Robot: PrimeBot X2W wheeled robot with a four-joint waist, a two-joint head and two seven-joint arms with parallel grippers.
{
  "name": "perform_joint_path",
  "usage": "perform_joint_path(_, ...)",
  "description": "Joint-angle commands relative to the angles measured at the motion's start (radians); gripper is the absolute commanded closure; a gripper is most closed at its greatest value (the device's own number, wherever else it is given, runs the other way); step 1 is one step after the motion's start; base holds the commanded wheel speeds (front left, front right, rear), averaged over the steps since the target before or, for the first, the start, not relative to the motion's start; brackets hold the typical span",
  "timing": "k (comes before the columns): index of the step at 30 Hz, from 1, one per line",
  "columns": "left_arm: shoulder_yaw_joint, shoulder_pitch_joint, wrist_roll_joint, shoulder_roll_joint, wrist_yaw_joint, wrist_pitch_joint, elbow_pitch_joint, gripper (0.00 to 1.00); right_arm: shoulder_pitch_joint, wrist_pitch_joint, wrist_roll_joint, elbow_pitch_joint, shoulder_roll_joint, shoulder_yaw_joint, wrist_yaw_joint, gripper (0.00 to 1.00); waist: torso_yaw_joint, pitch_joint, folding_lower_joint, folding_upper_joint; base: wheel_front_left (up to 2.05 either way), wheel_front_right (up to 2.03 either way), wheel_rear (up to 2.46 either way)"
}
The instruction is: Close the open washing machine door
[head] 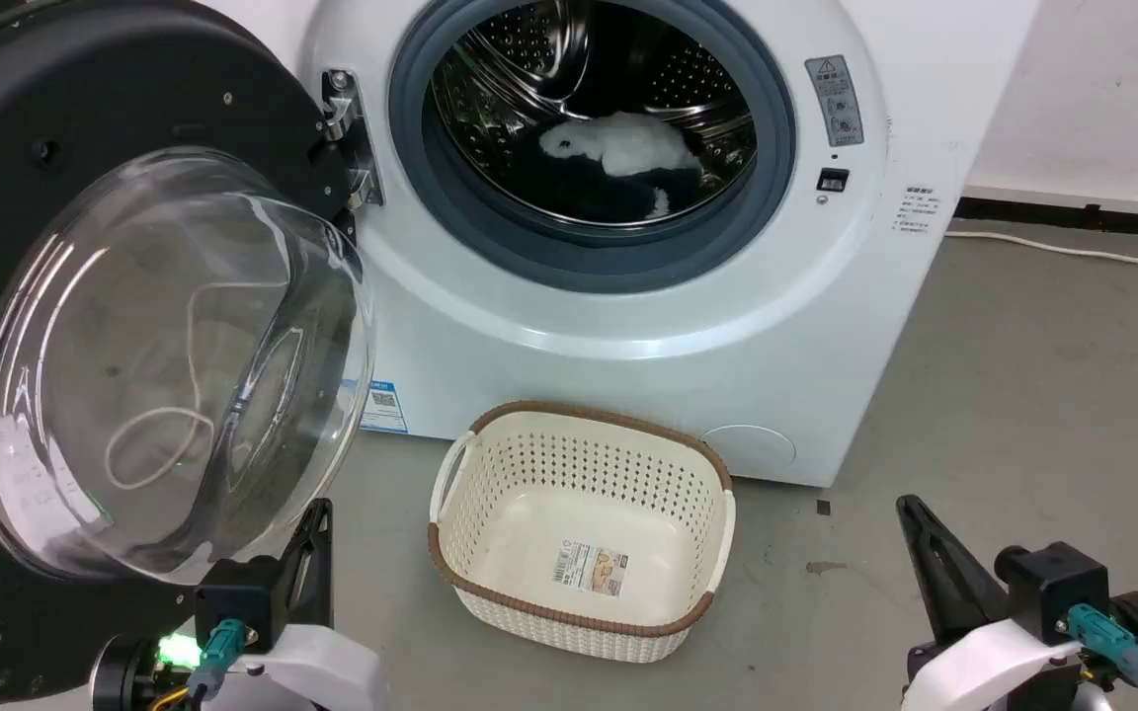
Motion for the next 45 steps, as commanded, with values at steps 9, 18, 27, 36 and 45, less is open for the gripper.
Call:
perform_joint_path(9,0.000,-0.015,0.003,0.000,0.002,0.000,-0.004,1.00,-0.014,0.001,-0.008,-0.004,0.001,0.000,0.001,1.00,0.000,0.000,0.0000,-0.0001,0.00,0.00,0.00)
perform_joint_path(18,0.000,-0.015,0.003,0.000,0.002,0.000,-0.004,1.00,-0.014,0.001,-0.008,-0.004,0.001,0.000,0.001,1.00,0.000,0.000,0.0000,-0.0001,0.00,0.00,0.00)
perform_joint_path(27,0.000,-0.015,0.003,0.000,0.002,0.000,-0.004,1.00,-0.014,0.001,-0.008,-0.004,0.001,0.000,0.001,1.00,0.000,0.000,0.0000,-0.0001,0.00,0.00,0.00)
perform_joint_path(36,0.000,-0.015,0.003,0.000,0.002,0.000,-0.004,1.00,-0.014,0.001,-0.008,-0.004,0.001,0.000,0.001,1.00,0.000,0.000,0.0000,-0.0001,0.00,0.00,0.00)
perform_joint_path(45,0.000,-0.015,0.003,0.000,0.002,0.000,-0.004,1.00,-0.014,0.001,-0.008,-0.004,0.001,0.000,0.001,1.00,0.000,0.000,0.0000,-0.0001,0.00,0.00,0.00)
